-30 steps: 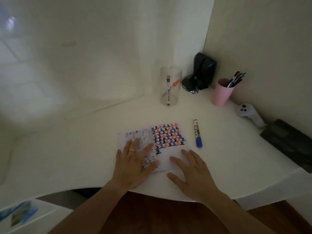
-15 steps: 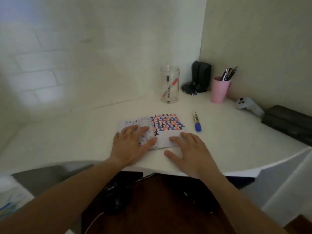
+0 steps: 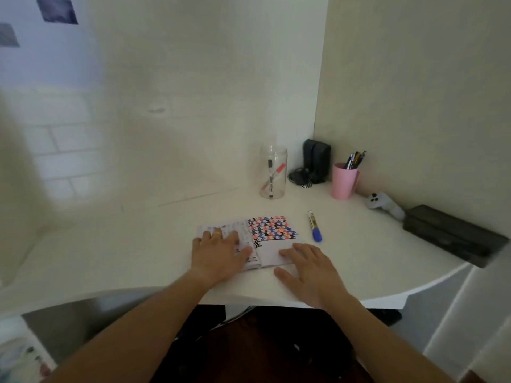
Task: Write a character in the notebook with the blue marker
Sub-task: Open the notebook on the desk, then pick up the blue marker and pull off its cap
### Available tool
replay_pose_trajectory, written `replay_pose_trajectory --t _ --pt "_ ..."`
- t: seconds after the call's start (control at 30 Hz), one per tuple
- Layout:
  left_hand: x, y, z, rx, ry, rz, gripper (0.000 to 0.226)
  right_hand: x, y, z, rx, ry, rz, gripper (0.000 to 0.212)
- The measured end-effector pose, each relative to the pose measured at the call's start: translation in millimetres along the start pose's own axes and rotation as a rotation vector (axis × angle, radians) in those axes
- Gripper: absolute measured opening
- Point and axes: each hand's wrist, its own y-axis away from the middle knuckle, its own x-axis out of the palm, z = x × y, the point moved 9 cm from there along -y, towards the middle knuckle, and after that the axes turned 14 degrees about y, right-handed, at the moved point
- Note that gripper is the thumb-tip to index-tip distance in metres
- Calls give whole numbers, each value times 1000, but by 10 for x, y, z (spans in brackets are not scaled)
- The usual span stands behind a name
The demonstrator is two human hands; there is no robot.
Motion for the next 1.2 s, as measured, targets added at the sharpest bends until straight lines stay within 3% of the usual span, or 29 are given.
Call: replay_pose_trajectory --t 0.23,0.33,0.4,0.6,0.8,0.87,1.0,1.1,1.2 --pt "55 -904 -295 318 129 38 35 -120 -243 -6 -42 47 57 58" --pt "185 -1175 -388 476 65 47 35 -307 -599 -222 74 84 -147 44" --pt "245 -1255 -411 560 48 25 34 -343 -851 -378 169 173 -194 40" --pt "291 -1328 -318 579 142 96 29 -290 -1372 -488 260 289 -205 39" --pt "315 -1372 -350 589 172 118 25 6 -1354 -725 323 278 -76 38" --pt "296 -1375 -365 583 171 113 25 -63 -1358 -711 284 81 -170 39" --pt "265 -1366 -361 577 177 96 20 -165 -1317 -575 287 -713 -284 15" --pt "211 -1347 -371 606 186 51 22 -145 -1295 -484 324 -1067 -229 33" --pt "158 -1311 -387 607 225 26 23 -49 -1306 -435 285 -1315 -148 36"
